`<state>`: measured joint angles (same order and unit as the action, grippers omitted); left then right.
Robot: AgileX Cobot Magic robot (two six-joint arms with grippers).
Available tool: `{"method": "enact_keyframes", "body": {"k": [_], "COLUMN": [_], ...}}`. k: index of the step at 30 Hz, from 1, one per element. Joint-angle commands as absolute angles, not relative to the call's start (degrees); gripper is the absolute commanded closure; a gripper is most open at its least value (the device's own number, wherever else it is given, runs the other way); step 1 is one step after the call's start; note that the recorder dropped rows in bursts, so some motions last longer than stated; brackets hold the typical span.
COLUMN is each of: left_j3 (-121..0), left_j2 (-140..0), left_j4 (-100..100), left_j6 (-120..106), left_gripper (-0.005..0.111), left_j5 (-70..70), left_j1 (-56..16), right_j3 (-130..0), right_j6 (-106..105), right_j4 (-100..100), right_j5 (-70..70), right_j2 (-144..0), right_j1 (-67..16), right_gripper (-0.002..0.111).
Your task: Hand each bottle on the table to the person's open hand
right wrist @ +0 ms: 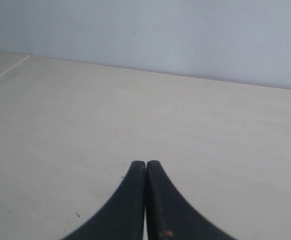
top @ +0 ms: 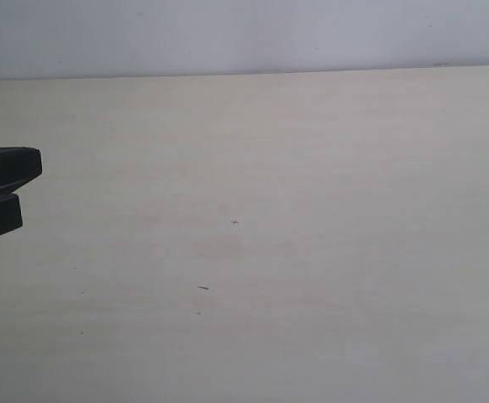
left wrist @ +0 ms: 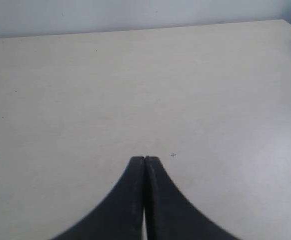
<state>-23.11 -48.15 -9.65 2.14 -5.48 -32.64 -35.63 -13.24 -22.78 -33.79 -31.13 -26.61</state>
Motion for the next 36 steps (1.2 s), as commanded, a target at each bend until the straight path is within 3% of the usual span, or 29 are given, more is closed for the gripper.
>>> {"method": "enact_keyframes", "body": {"k": [1,19,36], "left_j3": [-22.79,-22.79,-22.79], "left_j2": [-47.87,-47.87,-47.87], "left_j4": [-9.62,-9.62,-9.62], "left_j6": [2.03,2.03,2.03], "left_gripper": [0.107,0.107,0.107], "left_j5": [-4.50,-4.50,-4.50], "left_j1": [-32.46,-32.46,-32.46], "right_j3": [-35.32,-35.32,-18.30], "right_j6": [-13.34,-13.80,-17.87], "right_j4": [-23.02,-20.11,-19.37], "right_j5": [-33.78,-31.10,-19.17], "right_j2": [-30.69,-29.66,0.00], "right_j1": [-26.70,-26.32,-13.17], "right_gripper": [0.108,0.108,0.108]}}
